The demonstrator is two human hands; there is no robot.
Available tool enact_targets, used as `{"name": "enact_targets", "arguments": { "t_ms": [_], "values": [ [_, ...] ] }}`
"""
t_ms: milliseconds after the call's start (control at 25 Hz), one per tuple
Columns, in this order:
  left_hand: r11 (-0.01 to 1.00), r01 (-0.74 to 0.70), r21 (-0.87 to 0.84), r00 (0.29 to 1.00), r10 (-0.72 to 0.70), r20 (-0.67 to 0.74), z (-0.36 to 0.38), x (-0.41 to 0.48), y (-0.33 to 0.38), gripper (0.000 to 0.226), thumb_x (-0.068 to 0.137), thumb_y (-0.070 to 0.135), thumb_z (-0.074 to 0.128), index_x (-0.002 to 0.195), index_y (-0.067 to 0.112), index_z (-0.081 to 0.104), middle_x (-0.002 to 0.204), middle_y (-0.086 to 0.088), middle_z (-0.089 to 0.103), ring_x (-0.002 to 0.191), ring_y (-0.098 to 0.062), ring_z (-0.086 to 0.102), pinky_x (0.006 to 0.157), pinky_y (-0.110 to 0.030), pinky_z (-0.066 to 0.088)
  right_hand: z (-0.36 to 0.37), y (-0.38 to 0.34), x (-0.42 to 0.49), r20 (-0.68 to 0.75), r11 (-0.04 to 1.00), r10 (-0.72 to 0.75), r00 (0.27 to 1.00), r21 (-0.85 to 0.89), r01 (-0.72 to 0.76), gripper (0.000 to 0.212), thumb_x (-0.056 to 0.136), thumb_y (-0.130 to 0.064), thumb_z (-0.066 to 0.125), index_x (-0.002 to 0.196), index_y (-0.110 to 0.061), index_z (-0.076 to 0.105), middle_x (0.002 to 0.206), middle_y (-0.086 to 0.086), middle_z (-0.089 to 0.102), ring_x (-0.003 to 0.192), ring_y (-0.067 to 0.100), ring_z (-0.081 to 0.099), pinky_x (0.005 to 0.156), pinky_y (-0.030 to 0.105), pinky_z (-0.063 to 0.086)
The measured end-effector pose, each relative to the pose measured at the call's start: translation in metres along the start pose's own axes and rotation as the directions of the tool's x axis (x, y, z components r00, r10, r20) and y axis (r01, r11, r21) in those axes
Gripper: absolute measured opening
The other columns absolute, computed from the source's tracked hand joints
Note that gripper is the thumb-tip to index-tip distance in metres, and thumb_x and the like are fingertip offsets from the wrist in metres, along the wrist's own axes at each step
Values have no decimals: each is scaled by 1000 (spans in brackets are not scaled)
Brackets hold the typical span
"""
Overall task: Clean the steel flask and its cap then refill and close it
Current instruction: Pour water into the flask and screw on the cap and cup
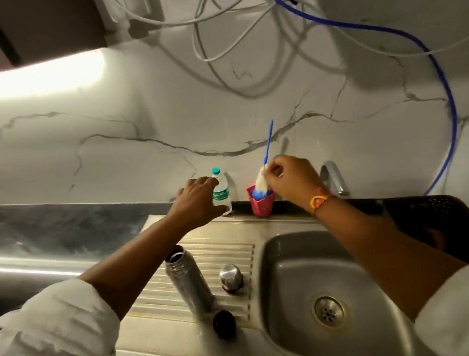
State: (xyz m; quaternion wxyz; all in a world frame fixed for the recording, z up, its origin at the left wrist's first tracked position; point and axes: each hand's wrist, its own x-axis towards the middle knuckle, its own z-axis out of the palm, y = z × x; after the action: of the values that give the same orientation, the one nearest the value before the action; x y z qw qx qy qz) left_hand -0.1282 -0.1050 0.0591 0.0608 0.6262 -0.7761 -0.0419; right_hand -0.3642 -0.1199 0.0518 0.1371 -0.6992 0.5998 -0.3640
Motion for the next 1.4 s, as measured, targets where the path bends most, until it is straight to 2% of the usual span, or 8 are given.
{"name": "enact_targets", "arguments": {
  "t_ms": [120, 280, 440, 600, 840, 1000, 1240, 1400],
  "values": [
    [999, 35, -16, 999, -35, -3, -2, -2, -53, 73, 91, 47, 71, 151, 19, 40, 159, -6, 40, 143, -28, 36, 115, -47, 35, 69, -32, 24, 151, 1000, 6, 988, -10, -4, 17, 89, -36, 65, 89, -19, 67, 90, 1, 71, 86, 21, 65, 77, 31, 53],
    [997, 68, -45, 997, -69, -25, 2, -2, -121, 73, 91, 50, 70, 150, 19, 41, 157, -4, 42, 142, -27, 39, 113, -45, 37, 145, -48, 68, 283, 993, 87, 955, -101, -61, 32, 90, -30, 62, 119, -18, 62, 119, 11, 63, 109, 29, 60, 93, 37, 50],
    [996, 87, -34, 996, -88, -28, 14, 3, -171, 75, 91, 51, 68, 151, 17, 39, 156, -5, 43, 141, -28, 41, 112, -46, 38, 189, -45, 113, 292, 966, 157, 943, -245, -85, 49, 89, -23, 60, 137, -18, 49, 137, 13, 42, 117, 37, 55, 102, 45, 46],
    [997, 63, -50, 998, -64, -24, 28, 10, -203, 75, 92, 52, 66, 152, 18, 37, 155, -4, 43, 140, -27, 41, 111, -43, 39, 219, -36, 141, 311, 902, 141, 940, -432, 8, 57, 90, -21, 62, 143, -23, 42, 143, 10, 41, 120, 38, 52, 99, 47, 48],
    [994, 22, -107, 1000, -22, 0, 45, 21, -221, 76, 92, 52, 66, 153, 18, 36, 155, -4, 43, 141, -27, 39, 112, -43, 38, 232, -35, 149, 209, 873, 67, 976, -486, 44, 29, 94, -19, 63, 121, -9, 62, 119, 15, 59, 110, 36, 56, 92, 40, 50],
    [990, -16, -139, 1000, 18, 13, 52, 27, -216, 76, 92, 52, 67, 153, 18, 37, 155, -4, 43, 141, -27, 39, 112, -44, 38, 223, -47, 146, 270, 884, 72, 960, -464, 64, 38, 85, -32, 76, 113, -8, 68, 113, 13, 64, 103, 32, 61, 87, 36, 51],
    [960, -25, -277, 1000, 27, 5, 41, 36, -190, 97, 87, 54, 71, 159, 14, 21, 162, -8, 34, 147, -28, 34, 118, -44, 32, 189, -102, 129, 193, 969, -61, 979, -225, 105, 43, 81, -47, 75, 105, -10, 71, 98, 5, 70, 86, 19, 63, 70, 23, 49],
    [901, -75, -427, 989, 13, -147, 19, 32, -172, 109, 75, 53, 83, 157, 14, 22, 154, -8, 43, 139, -27, 42, 113, -39, 38, 149, -160, 109, 136, 993, -115, 984, -23, 119, 45, 81, -54, 71, 93, -11, 70, 82, 0, 70, 69, 12, 66, 61, 19, 53]
  ]
}}
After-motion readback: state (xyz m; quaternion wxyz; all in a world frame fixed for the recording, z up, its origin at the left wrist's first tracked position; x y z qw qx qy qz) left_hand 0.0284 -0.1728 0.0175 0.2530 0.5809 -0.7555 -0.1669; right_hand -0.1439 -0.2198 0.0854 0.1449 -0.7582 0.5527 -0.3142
